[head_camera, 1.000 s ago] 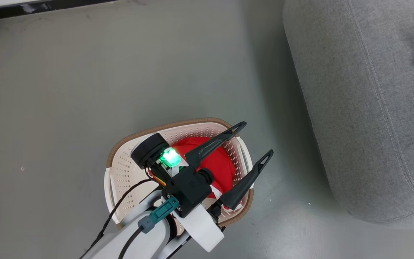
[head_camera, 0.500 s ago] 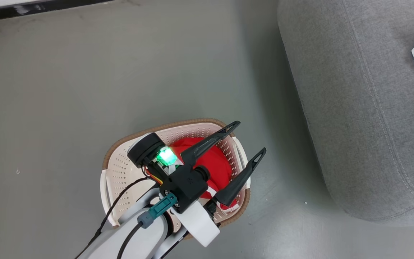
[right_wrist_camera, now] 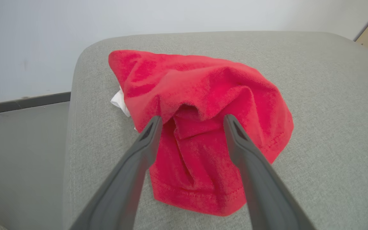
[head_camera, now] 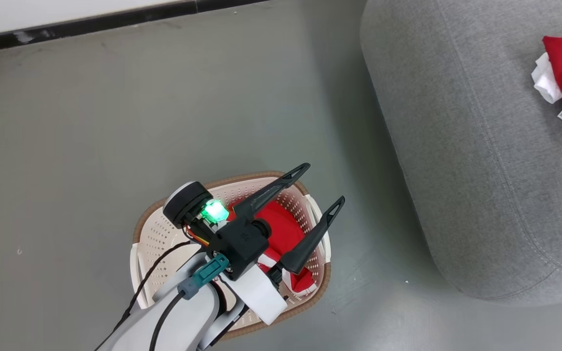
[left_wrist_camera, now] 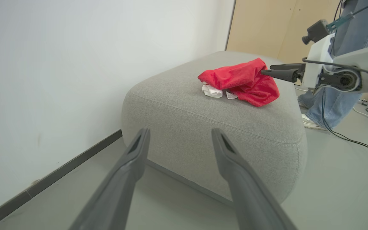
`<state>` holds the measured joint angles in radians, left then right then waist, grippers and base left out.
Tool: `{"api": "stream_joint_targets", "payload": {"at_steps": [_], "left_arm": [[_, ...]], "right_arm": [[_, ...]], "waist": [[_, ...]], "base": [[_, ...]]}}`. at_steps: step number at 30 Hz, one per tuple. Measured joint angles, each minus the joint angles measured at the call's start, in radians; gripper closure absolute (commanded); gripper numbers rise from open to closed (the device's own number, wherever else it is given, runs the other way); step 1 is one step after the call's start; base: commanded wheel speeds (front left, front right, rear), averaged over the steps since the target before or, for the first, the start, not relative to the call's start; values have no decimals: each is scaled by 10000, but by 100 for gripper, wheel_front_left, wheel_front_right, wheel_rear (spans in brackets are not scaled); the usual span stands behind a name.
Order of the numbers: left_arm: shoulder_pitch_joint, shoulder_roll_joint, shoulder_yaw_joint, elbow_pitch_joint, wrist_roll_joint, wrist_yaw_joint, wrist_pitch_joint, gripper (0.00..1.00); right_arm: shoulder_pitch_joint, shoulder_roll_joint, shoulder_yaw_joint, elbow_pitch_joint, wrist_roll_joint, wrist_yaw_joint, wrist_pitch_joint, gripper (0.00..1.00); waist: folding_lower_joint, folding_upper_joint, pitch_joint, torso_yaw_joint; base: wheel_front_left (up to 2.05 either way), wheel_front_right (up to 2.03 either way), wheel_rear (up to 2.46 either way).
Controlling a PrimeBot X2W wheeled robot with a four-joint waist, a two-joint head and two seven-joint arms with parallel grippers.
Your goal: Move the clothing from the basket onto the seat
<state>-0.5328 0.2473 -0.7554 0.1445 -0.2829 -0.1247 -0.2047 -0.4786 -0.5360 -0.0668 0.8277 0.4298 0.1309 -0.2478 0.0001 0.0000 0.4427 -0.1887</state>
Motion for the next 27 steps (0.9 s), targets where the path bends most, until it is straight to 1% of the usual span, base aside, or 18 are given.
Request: {"api": "stream_joint_targets", "payload": {"at_steps": [5,10,14,20,22,23,27], "left_arm": [[27,-2,65,151,-65,2,-79,0],[208,4,174,326,-146,13,-171,0],[382,10,410,510,-255,123,-265,0],[621,-12,834,662,-397,462,-347,0],[713,-13,999,729,-514,568,-395,0],[713,-13,999,729,-514,568,-395,0],[954,-12,1365,857,-673,853,-420,0]], "right_arm": [[693,249,-213,-566,-104,0,2,0],[1056,376,-309,-1429,-397,0,0,0],[1194,708,-36,-2213,-713,0,0,0],[1088,982,378,-2957,-1005,0,0,0],[969,1152,510,-3219,-1273,0,0,0],[969,1152,510,-3219,-1273,0,0,0],[731,1601,719,-3676,-1618,0,0,0]], "waist": [[0,0,-191,-142],[0,0,-413,-261],[0,0,-668,-309],[0,0,-1003,-215],[0,0,-1121,-151],[0,0,-1121,-151],[-1,0,-1368,6]], "base": [[0,0,0],[0,0,0],[0,0,0],[0,0,0],[0,0,0],[0,0,0],[0,0,0]]}}
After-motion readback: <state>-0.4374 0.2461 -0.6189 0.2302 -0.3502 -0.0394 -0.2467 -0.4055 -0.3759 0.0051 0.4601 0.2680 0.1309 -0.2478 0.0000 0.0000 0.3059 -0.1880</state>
